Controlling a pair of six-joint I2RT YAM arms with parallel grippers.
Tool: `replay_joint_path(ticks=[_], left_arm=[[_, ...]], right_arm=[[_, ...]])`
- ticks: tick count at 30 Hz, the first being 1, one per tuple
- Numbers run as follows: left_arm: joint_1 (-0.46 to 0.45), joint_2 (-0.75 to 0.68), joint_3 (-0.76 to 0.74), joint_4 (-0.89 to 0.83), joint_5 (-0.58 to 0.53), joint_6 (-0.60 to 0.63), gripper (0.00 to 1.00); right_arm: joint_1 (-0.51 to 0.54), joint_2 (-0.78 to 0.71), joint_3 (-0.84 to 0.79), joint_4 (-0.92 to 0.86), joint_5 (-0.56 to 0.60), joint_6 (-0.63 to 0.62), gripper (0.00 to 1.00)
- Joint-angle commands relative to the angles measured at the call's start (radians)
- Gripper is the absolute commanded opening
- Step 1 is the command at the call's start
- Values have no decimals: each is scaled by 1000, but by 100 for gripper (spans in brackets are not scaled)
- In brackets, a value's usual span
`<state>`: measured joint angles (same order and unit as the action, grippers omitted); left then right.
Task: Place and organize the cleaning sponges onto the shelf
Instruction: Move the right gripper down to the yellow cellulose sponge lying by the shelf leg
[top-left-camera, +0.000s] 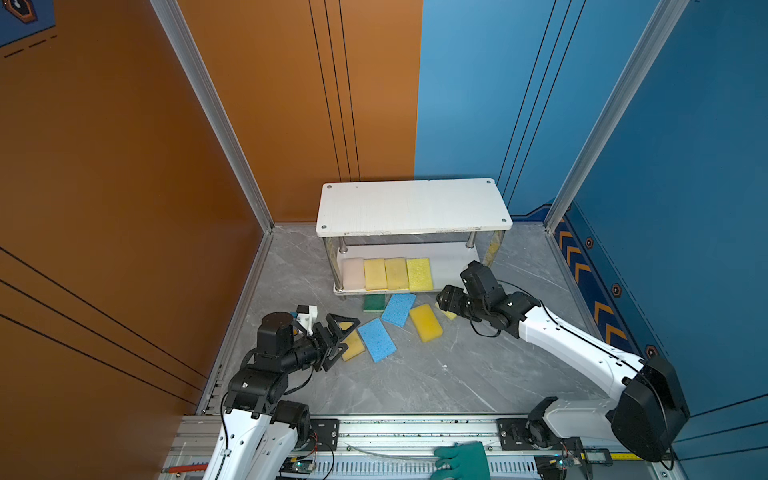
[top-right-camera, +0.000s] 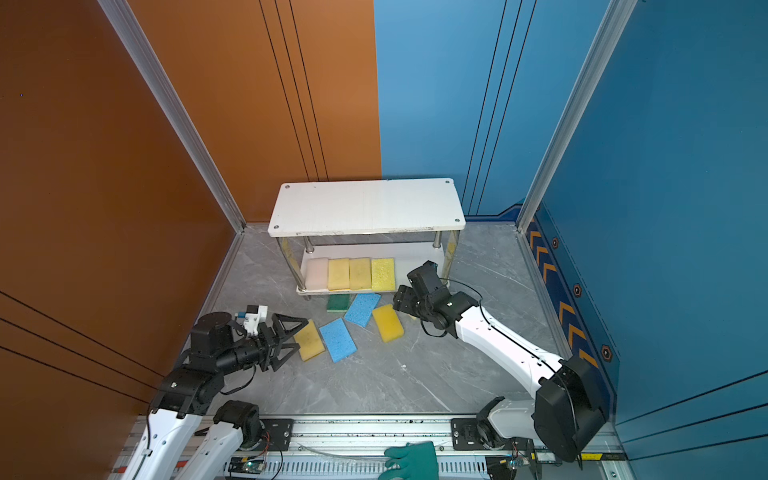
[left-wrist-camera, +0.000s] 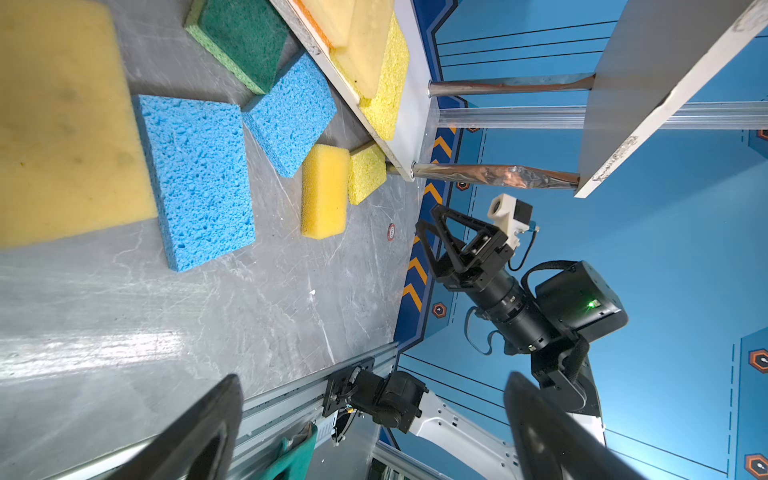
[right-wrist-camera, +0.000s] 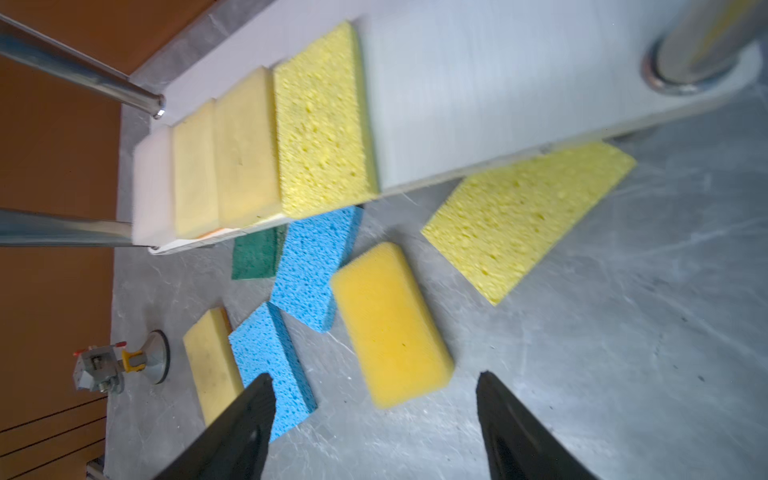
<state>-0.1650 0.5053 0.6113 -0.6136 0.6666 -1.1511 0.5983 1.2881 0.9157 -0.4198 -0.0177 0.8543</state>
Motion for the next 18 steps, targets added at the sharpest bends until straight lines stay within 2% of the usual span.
replay_joint_path(ticks=[1, 5, 8, 18], left_arm=[[-24, -14, -39, 5, 1, 14, 98], [-54, -42, -64, 5, -27, -6, 98], [-70, -54, -74, 6, -44, -16, 98], [-81, -73, -83, 5, -58, -31, 98]], right_arm=[[-39, -50, -83, -33, 4, 89, 75], [-95, -54, -146, 20, -51, 116, 69], [-124, -23, -164, 60, -70, 116, 58], [-158, 165, -106, 151, -118, 109, 55]])
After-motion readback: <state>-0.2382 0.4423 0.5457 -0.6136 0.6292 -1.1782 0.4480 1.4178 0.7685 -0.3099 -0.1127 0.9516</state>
